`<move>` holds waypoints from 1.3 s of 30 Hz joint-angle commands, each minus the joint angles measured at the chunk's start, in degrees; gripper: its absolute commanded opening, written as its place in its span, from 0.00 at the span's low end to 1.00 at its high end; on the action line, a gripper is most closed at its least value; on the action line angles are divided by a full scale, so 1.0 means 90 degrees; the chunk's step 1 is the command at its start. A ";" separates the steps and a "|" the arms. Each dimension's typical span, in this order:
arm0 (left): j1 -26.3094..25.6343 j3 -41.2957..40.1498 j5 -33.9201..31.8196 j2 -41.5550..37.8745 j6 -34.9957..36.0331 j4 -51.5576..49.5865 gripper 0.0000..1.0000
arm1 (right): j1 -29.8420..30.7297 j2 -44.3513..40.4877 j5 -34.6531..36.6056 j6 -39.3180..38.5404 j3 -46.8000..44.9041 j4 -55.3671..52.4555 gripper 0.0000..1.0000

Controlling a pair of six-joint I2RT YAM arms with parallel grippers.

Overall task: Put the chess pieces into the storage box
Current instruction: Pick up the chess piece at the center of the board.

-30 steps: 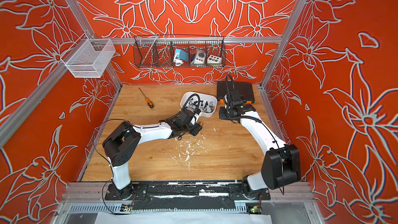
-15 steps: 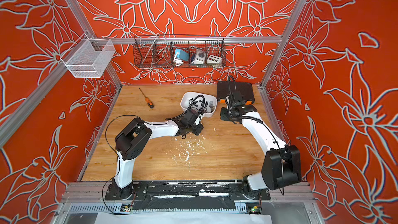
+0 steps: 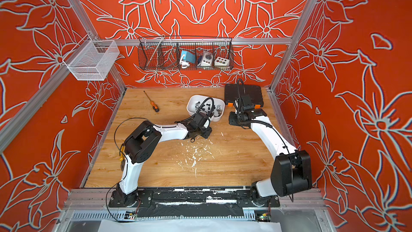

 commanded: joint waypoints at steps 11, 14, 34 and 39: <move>-0.0049 0.0346 -0.0146 0.0388 0.0180 -0.0283 0.34 | -0.0145 -0.0009 -0.0134 -0.0093 -0.0099 -0.0017 0.18; -0.0049 0.0292 -0.0175 0.0361 0.0210 -0.0283 0.32 | -0.0162 -0.0003 -0.0154 -0.0096 -0.0096 -0.0017 0.18; -0.0044 0.0691 -0.0121 -0.0571 0.0482 -0.0609 0.30 | -0.0207 -0.0068 -0.0145 -0.0115 -0.0026 -0.0144 0.17; 0.0067 0.1095 -0.0074 -0.0803 0.0446 -0.0839 0.29 | -0.0208 -0.0102 -0.0193 -0.0125 -0.0006 -0.0179 0.16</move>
